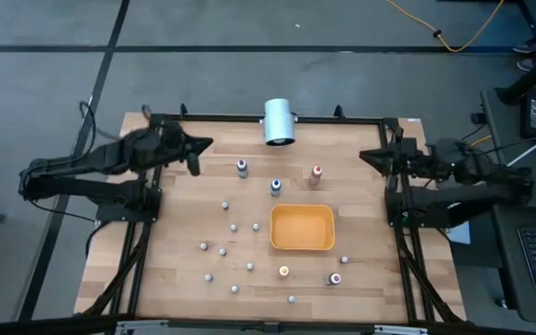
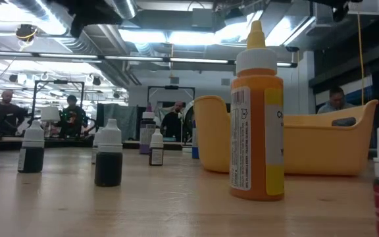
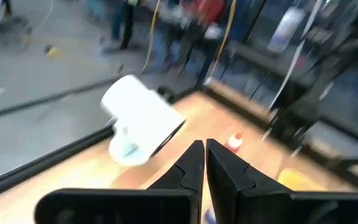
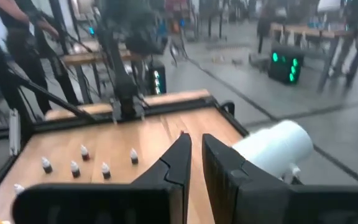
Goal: Pick & Place food coloring
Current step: Put the large purple food coloring bottle into the yellow bin
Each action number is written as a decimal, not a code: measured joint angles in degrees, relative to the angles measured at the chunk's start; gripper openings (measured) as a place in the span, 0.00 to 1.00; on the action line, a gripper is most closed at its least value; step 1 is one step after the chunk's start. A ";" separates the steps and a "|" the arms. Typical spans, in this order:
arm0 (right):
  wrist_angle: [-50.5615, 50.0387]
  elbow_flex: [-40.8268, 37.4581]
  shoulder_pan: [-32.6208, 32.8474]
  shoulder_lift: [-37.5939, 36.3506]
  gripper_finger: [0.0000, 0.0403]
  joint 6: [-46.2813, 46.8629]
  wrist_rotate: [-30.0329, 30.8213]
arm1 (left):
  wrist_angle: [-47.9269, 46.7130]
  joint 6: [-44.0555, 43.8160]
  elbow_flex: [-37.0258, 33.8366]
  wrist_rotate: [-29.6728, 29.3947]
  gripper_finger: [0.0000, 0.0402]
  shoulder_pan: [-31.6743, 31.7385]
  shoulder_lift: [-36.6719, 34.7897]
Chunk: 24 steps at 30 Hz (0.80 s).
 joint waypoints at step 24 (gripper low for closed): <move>-4.17 5.10 -3.00 11.04 0.11 3.57 -1.99 | -31.64 25.47 30.78 19.82 0.66 16.22 40.21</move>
